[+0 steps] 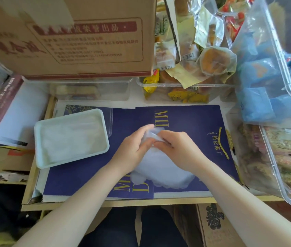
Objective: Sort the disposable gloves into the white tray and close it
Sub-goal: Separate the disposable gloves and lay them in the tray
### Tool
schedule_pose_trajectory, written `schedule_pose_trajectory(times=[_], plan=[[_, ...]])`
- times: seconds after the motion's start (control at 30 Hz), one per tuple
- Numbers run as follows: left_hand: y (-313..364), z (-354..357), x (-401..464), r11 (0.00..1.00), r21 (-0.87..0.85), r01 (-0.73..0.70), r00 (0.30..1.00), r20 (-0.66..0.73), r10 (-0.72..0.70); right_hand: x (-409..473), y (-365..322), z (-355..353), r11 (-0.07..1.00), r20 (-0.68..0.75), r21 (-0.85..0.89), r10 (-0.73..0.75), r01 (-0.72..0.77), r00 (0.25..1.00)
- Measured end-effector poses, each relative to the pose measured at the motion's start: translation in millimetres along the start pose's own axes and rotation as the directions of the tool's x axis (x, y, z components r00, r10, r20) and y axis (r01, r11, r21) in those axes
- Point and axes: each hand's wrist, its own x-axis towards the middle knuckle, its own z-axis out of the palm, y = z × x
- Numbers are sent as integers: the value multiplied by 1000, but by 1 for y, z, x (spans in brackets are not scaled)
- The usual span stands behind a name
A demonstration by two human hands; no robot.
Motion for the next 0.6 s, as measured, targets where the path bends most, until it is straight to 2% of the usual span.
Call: schedule_pose_trajectory(times=[0.17,0.27,0.33,0.37,0.43,0.5,0.6], plan=[[-8,-24,-7,966,-246,82,996,-13,-88,8,-14,1,999,-8,32,-32,32,999],[-16,-49,-14,891,-434,137,978,-84,-192,20,-18,4,993,58,95,64,-69,996],[-26,-70,-18,849,-497,181,927,-201,-315,28,-23,7,963,160,201,150,-181,976],[-34,-82,-22,828,-525,198,892,-253,-374,34,-27,12,919,196,318,179,-235,964],[-43,-99,-28,773,-595,220,836,-293,-464,41,-34,22,742,216,580,258,-336,942],[-58,-118,-36,718,-645,260,774,-306,-555,54,-50,44,601,243,685,344,-412,907],[-84,-141,-45,722,-614,320,689,-372,-621,78,-74,80,639,185,645,401,-419,897]])
